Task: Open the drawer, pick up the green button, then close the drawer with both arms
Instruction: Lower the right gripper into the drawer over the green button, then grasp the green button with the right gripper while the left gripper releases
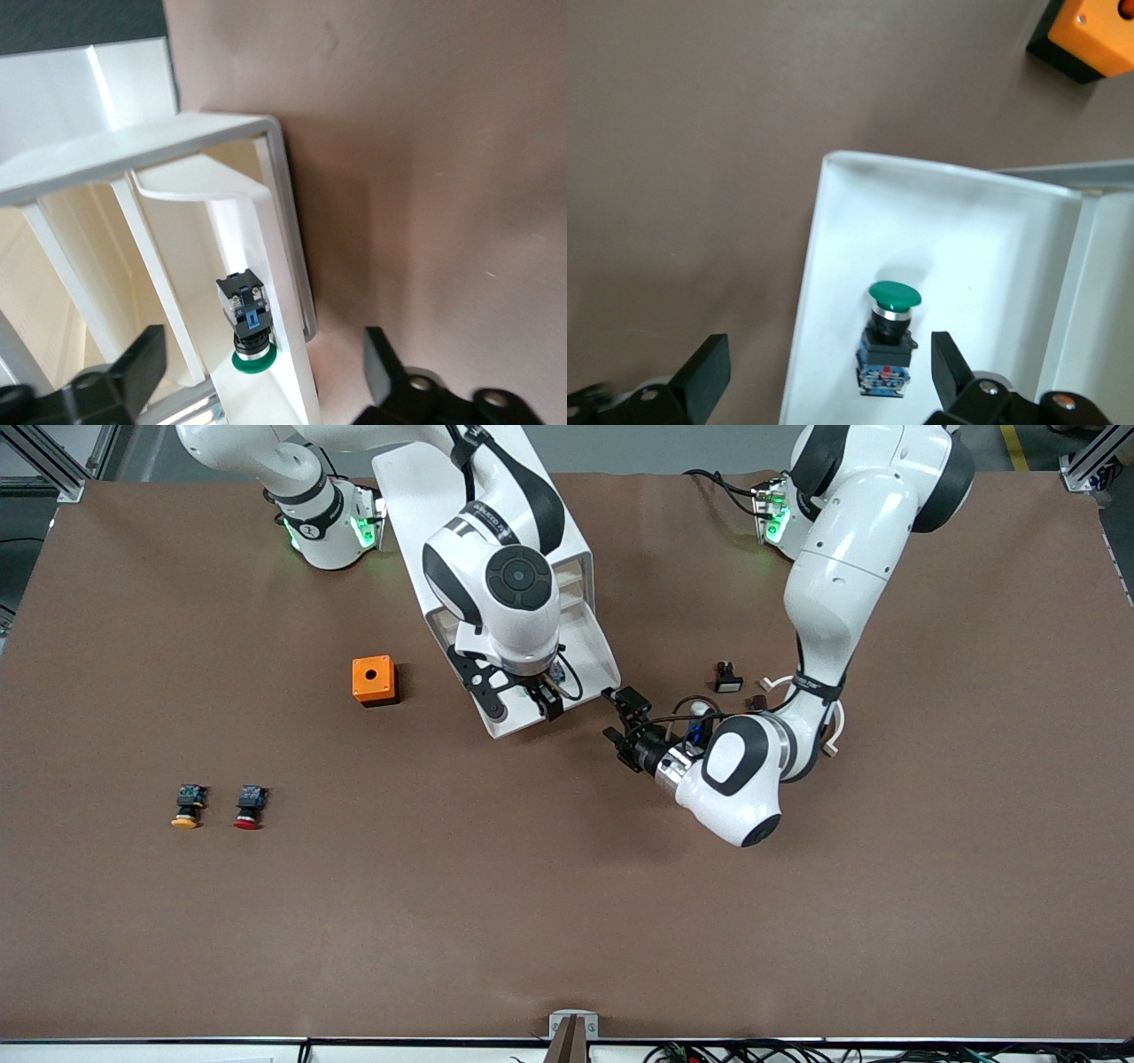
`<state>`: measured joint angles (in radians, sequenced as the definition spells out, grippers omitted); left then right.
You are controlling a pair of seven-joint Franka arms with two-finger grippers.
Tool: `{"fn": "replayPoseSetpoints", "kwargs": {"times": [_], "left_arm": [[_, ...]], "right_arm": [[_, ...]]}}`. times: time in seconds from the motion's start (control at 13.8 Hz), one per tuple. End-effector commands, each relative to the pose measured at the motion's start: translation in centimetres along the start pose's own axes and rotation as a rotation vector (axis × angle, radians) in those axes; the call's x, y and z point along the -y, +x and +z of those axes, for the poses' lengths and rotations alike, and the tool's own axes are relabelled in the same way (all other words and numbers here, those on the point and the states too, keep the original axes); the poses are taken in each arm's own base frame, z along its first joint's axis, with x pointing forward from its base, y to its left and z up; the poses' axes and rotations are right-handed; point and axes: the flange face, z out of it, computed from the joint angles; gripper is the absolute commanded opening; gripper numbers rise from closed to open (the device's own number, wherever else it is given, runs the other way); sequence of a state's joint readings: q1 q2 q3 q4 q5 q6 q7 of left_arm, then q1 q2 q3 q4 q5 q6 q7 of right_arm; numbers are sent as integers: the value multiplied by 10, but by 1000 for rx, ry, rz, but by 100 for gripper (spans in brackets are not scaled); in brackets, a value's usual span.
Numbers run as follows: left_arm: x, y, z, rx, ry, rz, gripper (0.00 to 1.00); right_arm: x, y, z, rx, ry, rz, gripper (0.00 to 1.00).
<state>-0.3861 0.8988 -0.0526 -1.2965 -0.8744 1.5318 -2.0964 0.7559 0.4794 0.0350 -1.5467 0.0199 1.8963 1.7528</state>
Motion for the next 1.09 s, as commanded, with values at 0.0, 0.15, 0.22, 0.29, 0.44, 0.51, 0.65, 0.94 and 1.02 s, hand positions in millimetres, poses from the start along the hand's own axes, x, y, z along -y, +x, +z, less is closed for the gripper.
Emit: {"fn": "replayPoseSetpoints", "kwargs": {"times": [0.0,0.15,0.22,0.29,0.44,0.51,0.65,0.94,1.02], "left_arm": [[27,-10,-35,-65,-88,70,100],[73,-24,-71,-159,-235,154,100],[96,-31,-85,-194,-294,182,100],[118,-35,-103,-192,-344,214,100],[149,-30,-148,-201,-443,319,100],[175,-30,-164,-267,-500,444,100],[203,-24,-186,-419,-535,732,100],[210,-12,-192,-629,-500,971,100],[206,-9,-191,-668,-495,990,100]], "right_arm": [[-8,-17,16,-10,-31,13,100],[-11,-20,28,-13,-52,8,100],[-13,-26,36,-17,-60,-2,100],[-13,-29,43,-18,-58,-6,100],[-16,-38,55,-19,-49,-19,100],[-16,-40,59,-19,-48,-22,100],[-16,-46,64,-19,-45,-31,100],[-15,-52,84,-27,-68,-40,100],[-15,-52,87,-29,-73,-41,100]]}}
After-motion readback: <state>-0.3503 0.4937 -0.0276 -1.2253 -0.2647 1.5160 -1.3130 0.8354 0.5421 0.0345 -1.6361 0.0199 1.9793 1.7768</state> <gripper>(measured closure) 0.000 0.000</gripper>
